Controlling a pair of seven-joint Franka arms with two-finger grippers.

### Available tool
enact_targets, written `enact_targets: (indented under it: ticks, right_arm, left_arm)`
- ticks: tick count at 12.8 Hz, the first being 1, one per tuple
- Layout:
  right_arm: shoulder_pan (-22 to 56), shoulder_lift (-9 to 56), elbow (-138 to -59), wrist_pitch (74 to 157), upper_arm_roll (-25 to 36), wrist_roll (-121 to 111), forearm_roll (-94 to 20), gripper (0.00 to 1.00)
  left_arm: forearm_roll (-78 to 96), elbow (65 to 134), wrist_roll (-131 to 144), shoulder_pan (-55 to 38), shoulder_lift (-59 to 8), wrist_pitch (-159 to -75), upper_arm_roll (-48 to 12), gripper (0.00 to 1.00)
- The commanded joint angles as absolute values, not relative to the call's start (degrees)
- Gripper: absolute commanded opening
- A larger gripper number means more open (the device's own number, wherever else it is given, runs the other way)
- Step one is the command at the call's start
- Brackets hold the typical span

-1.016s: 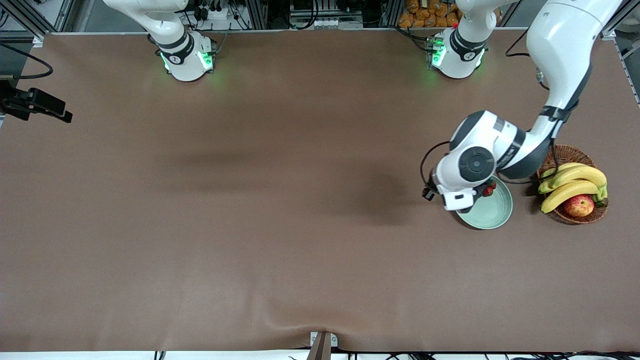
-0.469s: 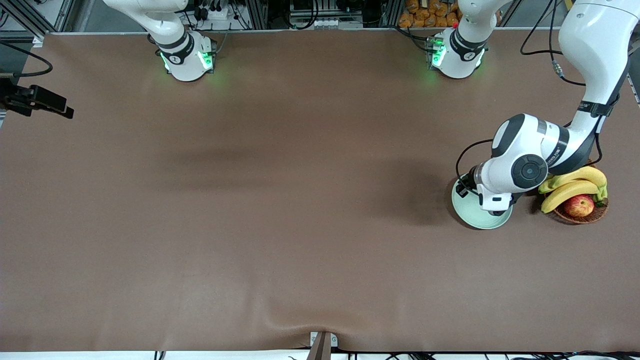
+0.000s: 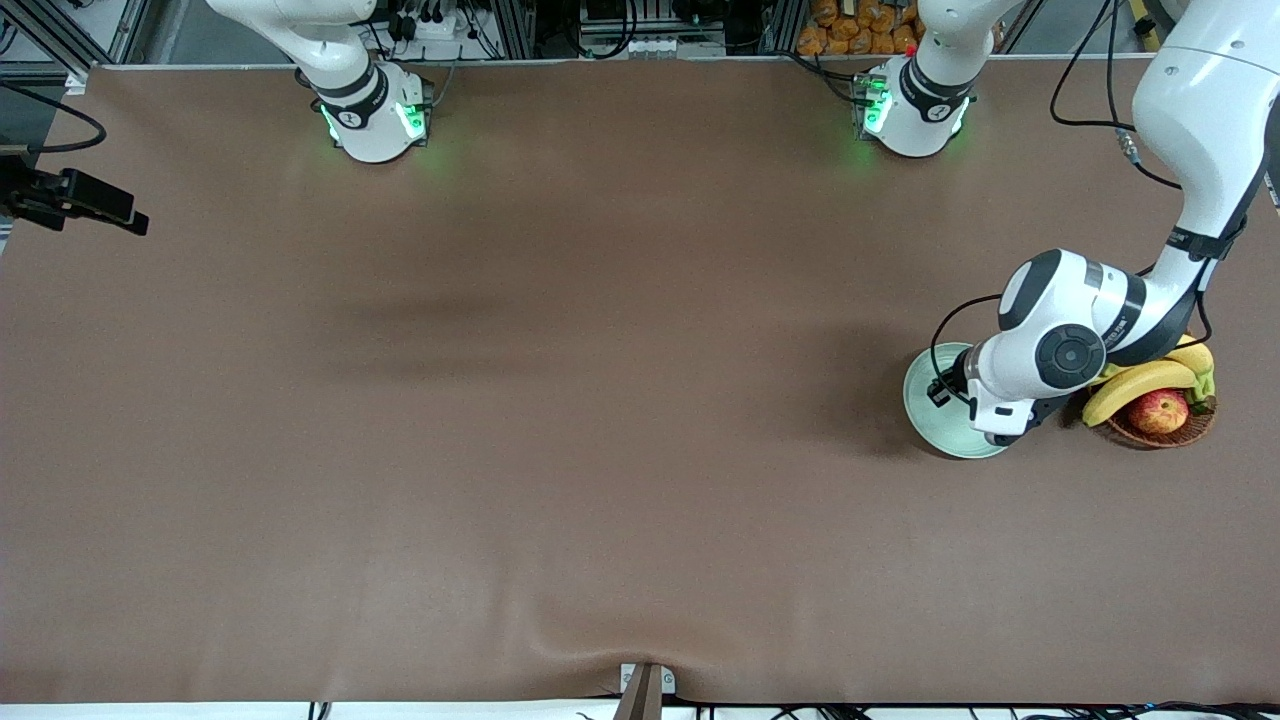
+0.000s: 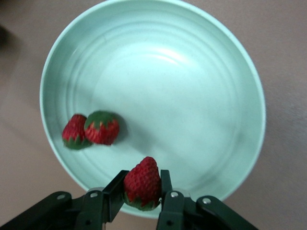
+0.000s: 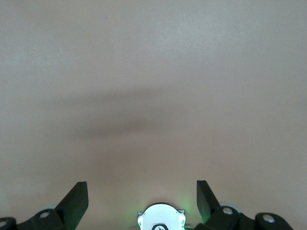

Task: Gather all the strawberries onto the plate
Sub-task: 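Lower the strawberry onto the plate and open the left gripper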

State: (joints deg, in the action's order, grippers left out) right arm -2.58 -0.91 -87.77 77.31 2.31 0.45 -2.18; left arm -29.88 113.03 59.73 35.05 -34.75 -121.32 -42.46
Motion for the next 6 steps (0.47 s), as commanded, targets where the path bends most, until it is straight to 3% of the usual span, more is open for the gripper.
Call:
enact_targets:
  ticks: [1,2,6]
  right_arm:
    - [-3.0,-0.6,-86.7,76.2,2.1,0.6,-3.3,1.0]
    - [-2.9,-0.5,-86.7,76.2,2.0,0.6,-3.3,1.0]
    - [-2.9,-0.5,-86.7,76.0,1.9,0.6,-3.3,1.0]
  left_arm:
    - [-31.3,111.8,56.3,36.9,-37.0,-123.5,-42.9,0.64]
    - [-31.3,111.4,56.3,36.9,-37.3,-124.1,-42.8,0.97]
    - [-30.2,110.6,56.9,37.1,-33.9,-123.2,-43.9,1.0]
